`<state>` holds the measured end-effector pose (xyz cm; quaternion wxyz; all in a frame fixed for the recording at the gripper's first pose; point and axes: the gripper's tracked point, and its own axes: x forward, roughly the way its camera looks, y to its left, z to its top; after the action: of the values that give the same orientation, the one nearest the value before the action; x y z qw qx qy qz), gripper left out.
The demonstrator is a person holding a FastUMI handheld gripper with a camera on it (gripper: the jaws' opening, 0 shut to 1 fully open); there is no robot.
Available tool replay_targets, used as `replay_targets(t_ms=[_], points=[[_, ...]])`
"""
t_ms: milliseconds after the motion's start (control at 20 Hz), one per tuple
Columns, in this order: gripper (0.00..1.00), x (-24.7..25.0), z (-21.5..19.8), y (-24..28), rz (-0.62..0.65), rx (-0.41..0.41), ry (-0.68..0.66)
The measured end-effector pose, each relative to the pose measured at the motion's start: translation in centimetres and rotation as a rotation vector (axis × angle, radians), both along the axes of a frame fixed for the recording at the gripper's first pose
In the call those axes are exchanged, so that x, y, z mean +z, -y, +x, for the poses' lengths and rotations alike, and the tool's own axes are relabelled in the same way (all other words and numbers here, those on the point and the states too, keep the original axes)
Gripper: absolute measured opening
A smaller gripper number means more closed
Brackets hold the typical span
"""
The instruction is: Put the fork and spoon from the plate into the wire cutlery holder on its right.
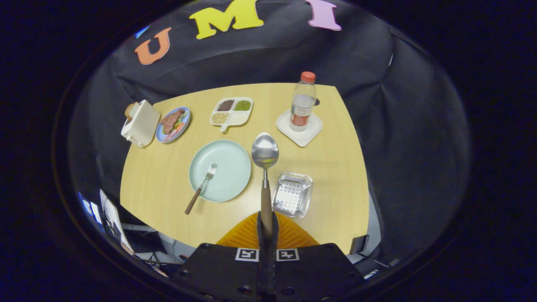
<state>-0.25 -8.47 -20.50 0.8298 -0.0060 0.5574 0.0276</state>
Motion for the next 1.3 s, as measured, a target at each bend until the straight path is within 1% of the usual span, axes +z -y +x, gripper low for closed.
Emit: replay_targets(t_ms=[200, 500, 550, 650, 800, 850, 1000, 1050, 1100, 1150, 1200, 1300], points=[[0.0, -1.6, -1.5, 2.1, -0.015, -0.02, -0.05], [0.0, -6.1, -4.3, 3.1, -0.001, -0.049, -0.227], [0.0, -6.7, -4.3, 3.1, 0.003, -0.051, -0.25], [0.01, -8.1, -4.0, 2.9, 0.012, -0.08, -0.286], [0.01, -8.9, -3.6, 3.1, 0.029, -0.124, -0.304], [0.03, -9.1, -3.0, 2.9, 0.031, -0.135, -0.299], [0.08, -9.0, -1.3, 2.8, 0.009, -0.141, -0.257], [0.08, -8.7, -0.9, 2.4, 0.015, -0.138, -0.247], [0.12, -8.5, -0.7, 2.2, 0.018, -0.135, -0.232], [0.26, -8.1, -0.4, 2.0, 0.016, -0.131, -0.217], [0.37, -7.5, 0.1, 1.7, 0.009, -0.13, -0.197], [0.68, -6.3, 1.2, 1.4, -0.025, -0.114, -0.127]])
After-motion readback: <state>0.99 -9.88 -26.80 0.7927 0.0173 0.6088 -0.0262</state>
